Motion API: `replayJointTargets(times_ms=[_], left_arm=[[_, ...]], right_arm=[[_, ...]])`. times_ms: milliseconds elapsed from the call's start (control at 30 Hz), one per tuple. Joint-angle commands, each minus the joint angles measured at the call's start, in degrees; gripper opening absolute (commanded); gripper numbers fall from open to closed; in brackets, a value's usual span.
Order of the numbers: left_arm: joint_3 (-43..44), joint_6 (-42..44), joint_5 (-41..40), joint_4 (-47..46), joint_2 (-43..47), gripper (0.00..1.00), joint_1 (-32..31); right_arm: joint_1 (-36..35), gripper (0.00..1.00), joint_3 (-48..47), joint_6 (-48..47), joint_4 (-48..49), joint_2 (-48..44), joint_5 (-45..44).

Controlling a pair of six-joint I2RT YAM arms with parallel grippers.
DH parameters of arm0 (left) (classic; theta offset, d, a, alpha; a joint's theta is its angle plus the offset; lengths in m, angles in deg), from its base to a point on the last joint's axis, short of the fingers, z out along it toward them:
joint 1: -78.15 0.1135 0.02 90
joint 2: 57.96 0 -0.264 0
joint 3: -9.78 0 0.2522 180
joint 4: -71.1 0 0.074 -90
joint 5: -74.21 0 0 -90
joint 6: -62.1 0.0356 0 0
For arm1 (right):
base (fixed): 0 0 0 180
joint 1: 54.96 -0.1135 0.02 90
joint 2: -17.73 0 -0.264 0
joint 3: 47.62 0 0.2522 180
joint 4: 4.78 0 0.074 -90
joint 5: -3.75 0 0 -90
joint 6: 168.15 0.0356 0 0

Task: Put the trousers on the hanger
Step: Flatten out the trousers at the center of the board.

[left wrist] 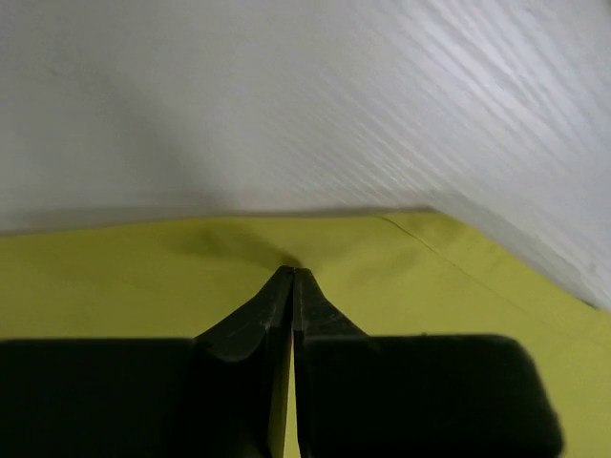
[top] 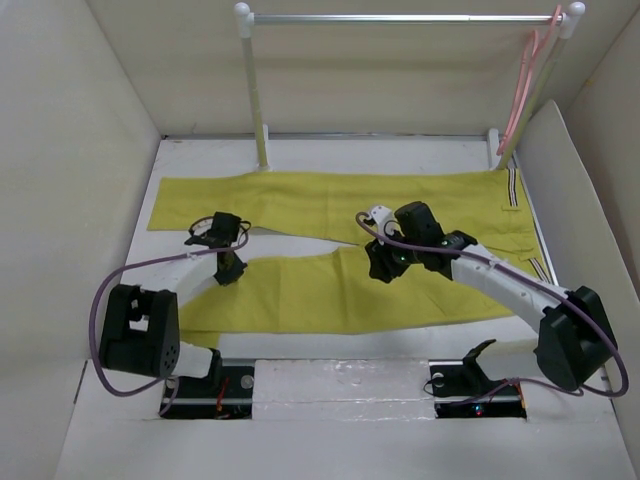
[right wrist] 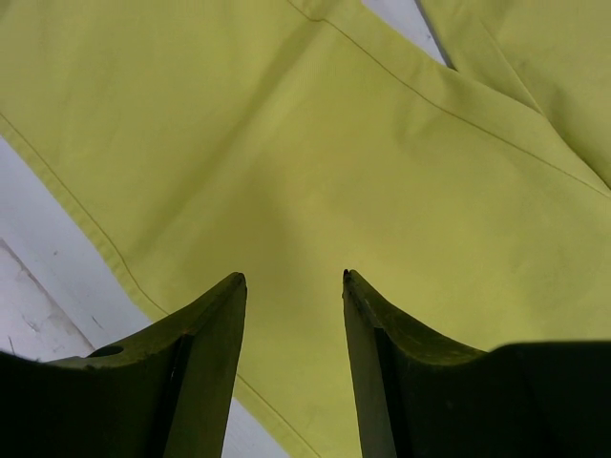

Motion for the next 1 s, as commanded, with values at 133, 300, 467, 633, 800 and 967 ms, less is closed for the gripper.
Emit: replayJointTargets(times_ms=[133,300,467,633,800,967], left_arm=[[16.72,-7.44,-10.11,8.39,4.70,0.00,-22.44],[23.15,-19.14,-16.14,15.50,-6.62,0.00,-38.98],[18.52,-23.13,-21.28,18.52,-1.57,0.72,-30.24],[5.16,-10.13,-7.24,3.77,12.41,0.91,-1.11],[-2.74,-3.43,4.62,2.08,12.70,0.96,13.81],[-5.13,-3.95,9.03,2.07,9.17,0.95,14.35]], right_arm=[[4.04,0.51,-0.19,-2.14,1.84,-2.31,1.86],[5.55,0.51,-1.16,-2.84,1.49,-2.58,3.53],[5.55,0.52,-1.60,-3.81,0.78,-2.23,3.80],[4.93,0.52,-0.02,-3.19,1.48,-3.45,5.55],[3.09,0.52,1.04,-3.02,2.18,-3.54,5.81],[2.47,0.52,0.34,-2.93,2.45,-3.37,6.26]])
